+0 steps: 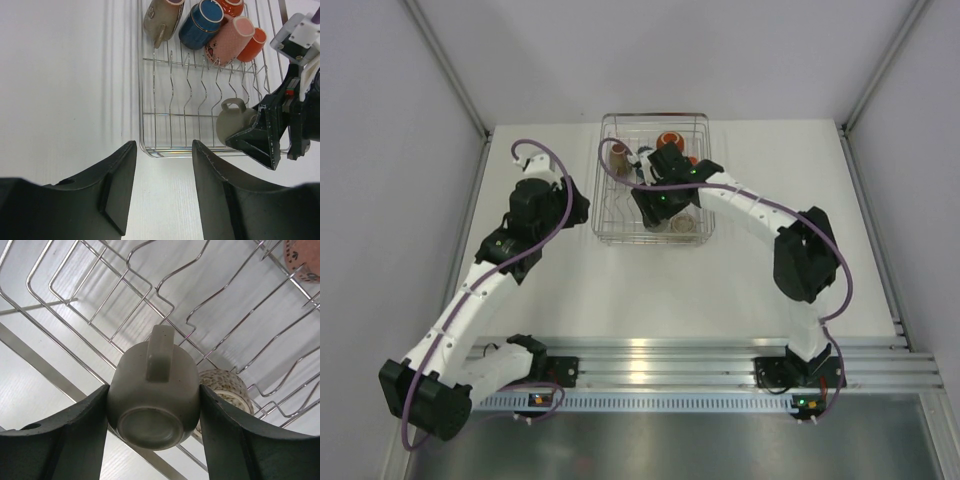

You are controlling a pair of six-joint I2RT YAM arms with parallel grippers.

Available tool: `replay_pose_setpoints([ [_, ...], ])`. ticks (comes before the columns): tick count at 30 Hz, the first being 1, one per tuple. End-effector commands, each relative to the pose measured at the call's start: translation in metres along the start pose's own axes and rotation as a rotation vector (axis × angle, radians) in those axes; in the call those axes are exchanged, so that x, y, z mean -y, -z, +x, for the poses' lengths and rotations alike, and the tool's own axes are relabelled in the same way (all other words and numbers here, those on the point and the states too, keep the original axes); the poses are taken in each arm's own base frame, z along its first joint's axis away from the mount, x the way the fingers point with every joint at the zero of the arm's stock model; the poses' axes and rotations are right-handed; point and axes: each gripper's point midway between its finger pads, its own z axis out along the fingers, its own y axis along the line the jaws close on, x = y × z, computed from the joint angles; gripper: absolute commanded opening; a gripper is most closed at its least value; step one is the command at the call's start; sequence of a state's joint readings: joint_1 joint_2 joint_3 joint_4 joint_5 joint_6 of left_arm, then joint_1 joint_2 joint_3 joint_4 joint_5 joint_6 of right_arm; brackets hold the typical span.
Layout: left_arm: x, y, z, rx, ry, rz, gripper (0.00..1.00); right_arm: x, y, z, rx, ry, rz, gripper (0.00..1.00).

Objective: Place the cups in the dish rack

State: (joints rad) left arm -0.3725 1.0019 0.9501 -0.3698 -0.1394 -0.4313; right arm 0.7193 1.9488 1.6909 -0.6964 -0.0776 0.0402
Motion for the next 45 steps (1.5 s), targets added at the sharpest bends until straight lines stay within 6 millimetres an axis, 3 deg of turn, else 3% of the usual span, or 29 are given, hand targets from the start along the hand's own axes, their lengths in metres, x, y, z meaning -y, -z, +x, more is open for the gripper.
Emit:
replay_pose_setpoints([
  [1, -0.004, 0.000, -0.004, 0.020, -0.016, -0.009, 0.54, -0.015, -0.001, -0.004, -0.004, 0.043, -0.032, 0.00],
  [6, -0.003, 0.000, -0.002, 0.015, -0.018, -0.006, 0.54, -0.018, -0.015, 0.007, -0.058, 0.050, -0.047, 0.00],
  [18, -0.007, -0.002, -0.001, 0.014, -0.026, -0.014, 0.54, -0.017, -0.040, 0.013, -0.139, 0.083, -0.061, 0.00],
  [32, -0.009, -0.003, -0.001, 0.015, -0.030, -0.022, 0.54, -0.013, -0.046, 0.027, -0.217, 0.079, -0.041, 0.01],
  [35, -0.009, -0.003, -0.001, 0.012, -0.029, -0.020, 0.55, -0.011, -0.044, 0.027, -0.220, 0.079, -0.027, 0.32],
  [36, -0.009, -0.003, -0.001, 0.012, -0.029, -0.018, 0.56, -0.010, -0.043, 0.026, -0.218, 0.079, -0.026, 0.50],
  [38, -0.009, -0.003, -0.001, 0.014, -0.028, -0.019, 0.57, -0.009, -0.040, 0.024, -0.210, 0.084, -0.016, 0.65],
  [45, -0.009, -0.003, -0.001, 0.013, -0.028, -0.017, 0.58, -0.010, -0.032, 0.016, -0.177, 0.088, -0.018, 0.74],
])
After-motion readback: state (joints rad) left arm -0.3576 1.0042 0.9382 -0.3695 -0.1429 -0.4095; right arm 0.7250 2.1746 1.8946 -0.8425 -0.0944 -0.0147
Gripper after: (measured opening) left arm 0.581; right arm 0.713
